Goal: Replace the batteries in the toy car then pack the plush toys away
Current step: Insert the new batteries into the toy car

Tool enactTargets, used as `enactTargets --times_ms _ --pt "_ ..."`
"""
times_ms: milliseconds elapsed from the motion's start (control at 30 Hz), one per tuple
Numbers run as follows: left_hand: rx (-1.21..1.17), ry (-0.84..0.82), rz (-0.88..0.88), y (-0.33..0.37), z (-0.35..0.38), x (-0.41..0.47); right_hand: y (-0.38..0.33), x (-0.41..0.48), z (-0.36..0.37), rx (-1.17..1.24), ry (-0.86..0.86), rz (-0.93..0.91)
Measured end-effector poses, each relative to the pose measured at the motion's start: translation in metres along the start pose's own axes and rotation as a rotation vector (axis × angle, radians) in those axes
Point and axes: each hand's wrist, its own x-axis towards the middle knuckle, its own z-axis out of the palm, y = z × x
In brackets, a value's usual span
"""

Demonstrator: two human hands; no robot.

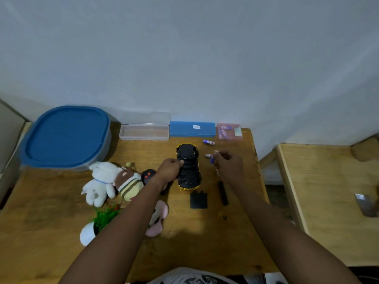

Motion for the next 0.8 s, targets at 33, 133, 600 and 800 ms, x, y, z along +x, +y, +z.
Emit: enactTargets --times_ms 33,133,600,800 --pt "-0.034 -0.003 0.002 0.002 0.001 -0.005 -0.003 -0.002 -0.002 0.051 -0.005 0.012" --pt "-0.134 -0.026 0.023 0.001 0.002 -0.013 -0.014 -0.009 -0.006 0.242 -0.028 0.045" --pt "-0.639 -0.153 0.174 0.005 0.014 -0.044 -0.068 -0.049 -0.008 0.229 -0.228 -0.287" --pt "-0.705 -0.172 0.188 0.013 0.017 -0.051 -0.070 -0.066 -0.007 0.134 -0.201 -0.365"
